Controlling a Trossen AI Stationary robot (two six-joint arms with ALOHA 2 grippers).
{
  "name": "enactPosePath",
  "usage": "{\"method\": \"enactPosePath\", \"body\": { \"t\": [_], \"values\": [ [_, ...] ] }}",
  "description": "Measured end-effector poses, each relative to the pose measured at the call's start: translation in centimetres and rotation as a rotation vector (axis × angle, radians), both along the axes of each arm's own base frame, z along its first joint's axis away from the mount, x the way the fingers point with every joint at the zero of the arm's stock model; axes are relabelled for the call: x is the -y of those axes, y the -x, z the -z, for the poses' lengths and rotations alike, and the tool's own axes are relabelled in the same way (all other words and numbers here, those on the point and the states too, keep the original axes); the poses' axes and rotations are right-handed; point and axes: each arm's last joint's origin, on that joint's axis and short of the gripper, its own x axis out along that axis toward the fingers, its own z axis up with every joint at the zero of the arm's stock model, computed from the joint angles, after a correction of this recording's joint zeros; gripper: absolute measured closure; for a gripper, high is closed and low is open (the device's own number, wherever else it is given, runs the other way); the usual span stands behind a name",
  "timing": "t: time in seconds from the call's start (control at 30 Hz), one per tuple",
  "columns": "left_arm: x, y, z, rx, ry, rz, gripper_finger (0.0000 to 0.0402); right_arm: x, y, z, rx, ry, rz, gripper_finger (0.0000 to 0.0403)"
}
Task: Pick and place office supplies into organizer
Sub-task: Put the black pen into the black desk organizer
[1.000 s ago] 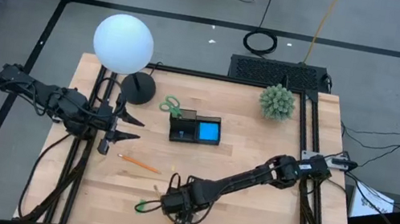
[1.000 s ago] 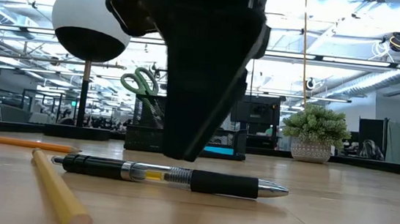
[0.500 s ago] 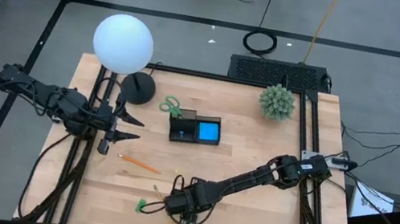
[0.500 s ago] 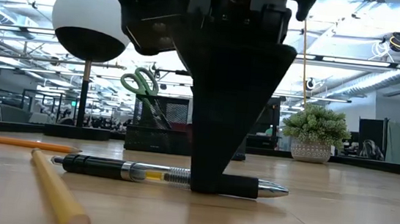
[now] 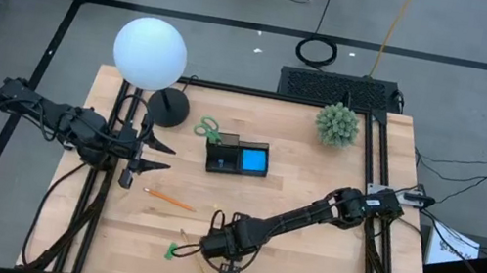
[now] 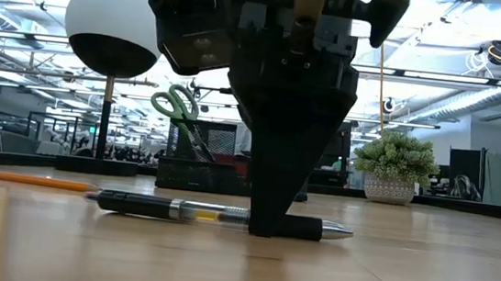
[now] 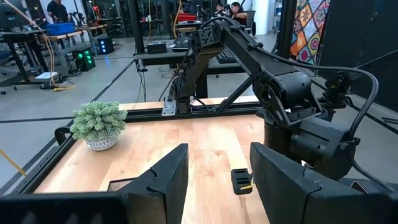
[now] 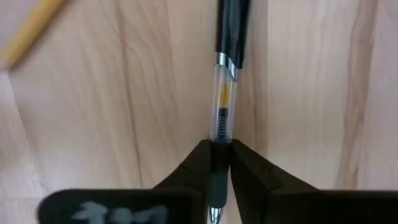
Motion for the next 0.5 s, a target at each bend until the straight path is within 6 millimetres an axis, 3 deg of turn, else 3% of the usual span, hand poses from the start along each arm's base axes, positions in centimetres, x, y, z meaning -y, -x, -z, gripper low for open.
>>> {"method": "enactPosePath", "body": {
  "t": [0.13, 0.5],
  "values": [
    [0.0, 0.0, 0.0, -0.001, 0.000, 0.000, 0.0229, 0.8, -0.4, 0.0, -0.001, -0.009, -0.017, 0.0385],
    [0.0, 0.0, 0.1, -0.006, -0.002, 0.000, 0.0229, 3.2, -1.3, 0.0, -0.011, -0.081, -0.004, 0.0382]
  ]
}}
